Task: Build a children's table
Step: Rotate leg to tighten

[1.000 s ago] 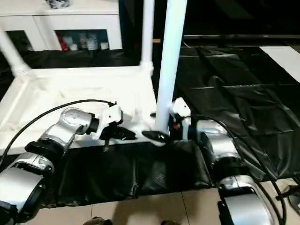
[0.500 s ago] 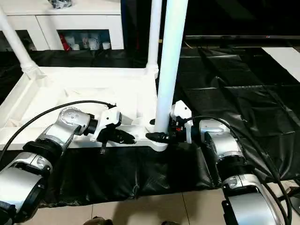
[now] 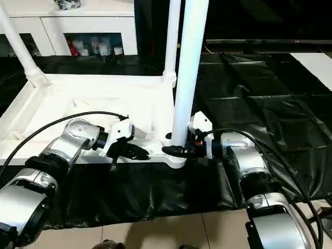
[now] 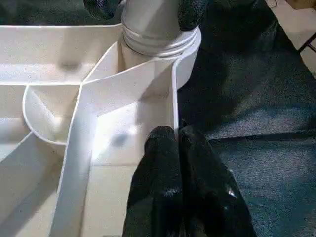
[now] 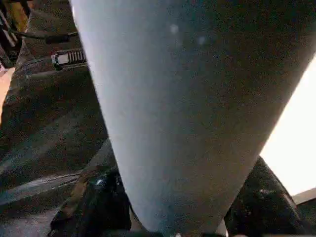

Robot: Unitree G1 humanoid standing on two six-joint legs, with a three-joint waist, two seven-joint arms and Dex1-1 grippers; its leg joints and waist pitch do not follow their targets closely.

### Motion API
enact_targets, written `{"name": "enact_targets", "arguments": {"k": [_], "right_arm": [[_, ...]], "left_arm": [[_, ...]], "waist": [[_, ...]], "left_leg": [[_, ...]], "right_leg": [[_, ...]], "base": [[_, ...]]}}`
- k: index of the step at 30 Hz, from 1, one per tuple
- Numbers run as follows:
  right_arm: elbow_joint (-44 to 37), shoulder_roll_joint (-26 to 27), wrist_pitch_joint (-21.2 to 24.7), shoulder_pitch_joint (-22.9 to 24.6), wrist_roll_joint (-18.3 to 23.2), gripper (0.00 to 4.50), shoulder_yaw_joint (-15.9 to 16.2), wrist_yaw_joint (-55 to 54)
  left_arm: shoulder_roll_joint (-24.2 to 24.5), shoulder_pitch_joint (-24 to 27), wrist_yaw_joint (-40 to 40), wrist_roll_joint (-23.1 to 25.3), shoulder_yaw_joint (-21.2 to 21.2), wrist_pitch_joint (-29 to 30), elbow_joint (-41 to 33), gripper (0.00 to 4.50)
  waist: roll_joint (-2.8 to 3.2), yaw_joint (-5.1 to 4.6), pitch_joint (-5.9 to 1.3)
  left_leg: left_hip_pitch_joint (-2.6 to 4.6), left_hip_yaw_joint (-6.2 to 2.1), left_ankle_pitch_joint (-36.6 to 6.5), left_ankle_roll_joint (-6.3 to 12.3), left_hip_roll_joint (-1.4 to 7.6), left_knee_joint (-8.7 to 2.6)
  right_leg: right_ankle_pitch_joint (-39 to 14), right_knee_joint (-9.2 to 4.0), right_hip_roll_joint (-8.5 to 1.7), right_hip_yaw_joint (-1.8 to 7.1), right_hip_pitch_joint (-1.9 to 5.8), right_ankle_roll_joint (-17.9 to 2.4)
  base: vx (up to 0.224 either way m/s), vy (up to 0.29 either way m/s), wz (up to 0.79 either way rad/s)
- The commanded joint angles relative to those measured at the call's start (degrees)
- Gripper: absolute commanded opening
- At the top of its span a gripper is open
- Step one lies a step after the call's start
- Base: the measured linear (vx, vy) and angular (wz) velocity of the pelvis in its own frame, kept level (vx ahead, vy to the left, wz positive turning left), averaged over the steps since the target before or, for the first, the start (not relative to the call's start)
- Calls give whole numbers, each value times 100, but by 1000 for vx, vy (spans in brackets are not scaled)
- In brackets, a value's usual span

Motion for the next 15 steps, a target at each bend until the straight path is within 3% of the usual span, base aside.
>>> {"name": "enact_targets", "arguments": {"k": [1,2,4,5,6,7,8,9,10,11,12,13,14,15], "right_arm": [[168,199,95,193,-154,196,199,-186],[252,368,161,200,-240,196,146,-722],[319,478,277,188,-298,194,116,-1078],[319,478,277,188,-298,194,116,-1078],[366,563,269,191,-349,193,87,-1365],[643,930,227,156,-416,193,-65,-2322],[678,972,208,150,-423,193,-84,-2433],[888,1215,214,83,-432,193,-206,-3073],[1178,1559,216,-60,-431,192,-389,-4011],[1178,1559,216,-60,-431,192,-389,-4011],[1238,1665,195,-109,-404,191,-447,-4236],[1356,1828,233,-220,-308,191,-569,-4553],[1429,1930,217,-297,-277,191,-621,-4748],[1485,2012,215,-359,-267,191,-664,-4912]], "left_arm": [[-85,-126,246,-52,40,84,-57,0],[-189,-161,550,-39,87,204,-17,0],[-262,-191,771,-27,119,267,16,0],[-262,-191,771,-27,119,267,16,0],[-321,-210,916,-18,137,316,35,0],[-600,-279,1437,26,162,492,66,0],[-633,-286,1489,27,166,515,66,0],[-825,-329,1763,36,180,630,64,0],[-1110,-383,2079,33,187,818,15,0],[-1110,-383,2079,33,187,818,15,0],[-1190,-396,2172,26,189,883,-9,0],[-1311,-424,2284,31,172,945,-22,0],[-1388,-445,2365,41,157,974,-27,0],[-1447,-461,2434,48,139,997,-32,0]], "waist": [[-67,-10,-418],[-89,-35,-397],[-77,-99,-360],[-77,-99,-360],[-88,-120,-350],[-86,-141,-342],[-79,-174,-327],[-76,-232,-296],[-45,-345,-261],[-45,-345,-261],[21,-478,-245],[75,-523,-232],[129,-580,-218],[194,-555,-238]], "left_leg": [[149,-93,-1237,383,268,-394],[151,-96,-1409,299,266,-415],[194,-127,-1827,103,245,-439],[194,-127,-1827,103,245,-439],[218,-138,-2021,48,243,-437],[225,-148,-2071,12,242,-439],[237,-156,-2162,-49,240,-445],[284,-200,-2504,-141,210,-441],[353,-267,-2988,-263,177,-406],[353,-267,-2988,-263,177,-406],[437,-347,-3572,-303,177,-417],[465,-379,-3871,-325,221,-463],[420,-432,-4219,-378,276,-573],[175,-523,-4656,-481,421,-859]], "right_leg": [[-1433,-307,-319,199,258,-1371],[-1753,-347,-324,197,251,-1294],[-2489,-426,-329,187,210,-1108],[-2489,-426,-329,187,210,-1108],[-2897,-484,-339,190,182,-943],[-2996,-497,-346,197,157,-911],[-3122,-511,-348,197,127,-879],[-3628,-585,-337,136,100,-709],[-4277,-697,-340,23,61,-409],[-4277,-697,-340,23,61,-409],[-4382,-847,-286,-213,100,-144],[-4069,-845,-258,-275,123,-188],[-3670,-783,-220,-344,214,-234],[-2559,-289,-187,-258,540,-399]], "base": [[0,0,0],[0,0,0],[0,0,0],[0,0,0],[0,0,0],[0,0,0],[0,0,0],[-50,6,-3],[-67,21,-8],[-67,21,-8],[-70,37,-12],[-50,59,-12],[-50,59,-12],[-45,62,-11]]}}
